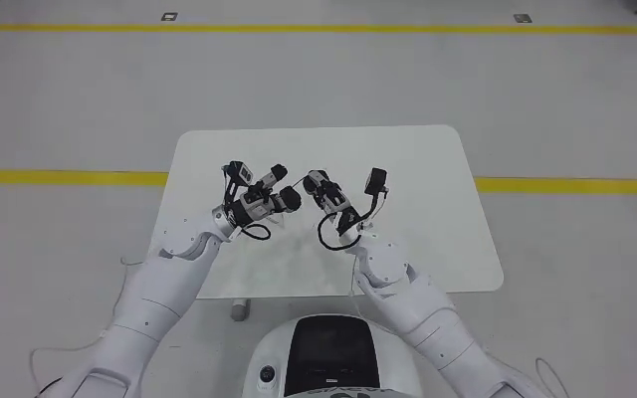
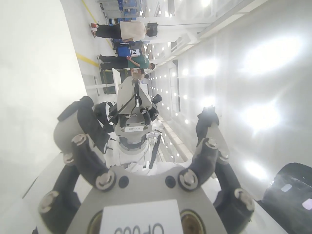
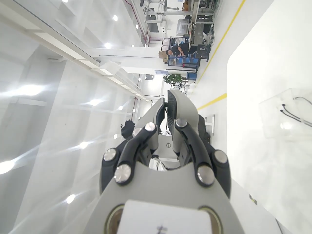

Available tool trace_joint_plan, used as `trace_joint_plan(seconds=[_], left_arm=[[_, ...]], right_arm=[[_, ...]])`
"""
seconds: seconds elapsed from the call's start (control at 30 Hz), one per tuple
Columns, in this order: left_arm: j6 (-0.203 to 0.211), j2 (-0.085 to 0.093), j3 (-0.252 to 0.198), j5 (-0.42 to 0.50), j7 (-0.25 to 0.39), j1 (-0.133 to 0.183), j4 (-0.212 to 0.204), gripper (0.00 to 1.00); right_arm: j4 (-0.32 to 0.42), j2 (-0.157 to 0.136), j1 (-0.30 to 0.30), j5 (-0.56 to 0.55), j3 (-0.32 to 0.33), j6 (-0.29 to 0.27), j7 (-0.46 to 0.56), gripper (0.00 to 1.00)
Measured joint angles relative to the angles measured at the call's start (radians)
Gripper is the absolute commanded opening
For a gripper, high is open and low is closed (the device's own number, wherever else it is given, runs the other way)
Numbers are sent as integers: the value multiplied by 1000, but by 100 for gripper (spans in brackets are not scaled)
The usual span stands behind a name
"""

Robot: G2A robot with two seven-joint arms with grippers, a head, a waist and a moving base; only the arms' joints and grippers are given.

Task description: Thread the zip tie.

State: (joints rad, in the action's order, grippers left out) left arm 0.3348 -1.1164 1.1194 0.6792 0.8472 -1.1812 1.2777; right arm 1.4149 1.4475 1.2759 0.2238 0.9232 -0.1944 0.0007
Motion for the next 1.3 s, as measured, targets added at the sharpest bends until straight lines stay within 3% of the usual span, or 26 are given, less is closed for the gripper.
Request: trace_joint_plan(seconds=[0.03,0.1,0.6,1.03,1.3], left_arm=[[-1,1,3,-4,-1,-2,6,47],[-4,3,10,-10,-2,-7,22,42],[-12,11,32,-40,-30,-30,54,35],[-26,10,23,-60,-38,-27,52,36],[-32,9,16,-72,-42,-24,48,24]], right_arm=[[1,0,0,-6,2,3,3,0],[6,-1,2,-29,7,12,9,0],[19,-3,19,-168,21,65,14,0],[34,2,31,-197,29,42,27,0],[31,7,30,-221,23,39,31,0]])
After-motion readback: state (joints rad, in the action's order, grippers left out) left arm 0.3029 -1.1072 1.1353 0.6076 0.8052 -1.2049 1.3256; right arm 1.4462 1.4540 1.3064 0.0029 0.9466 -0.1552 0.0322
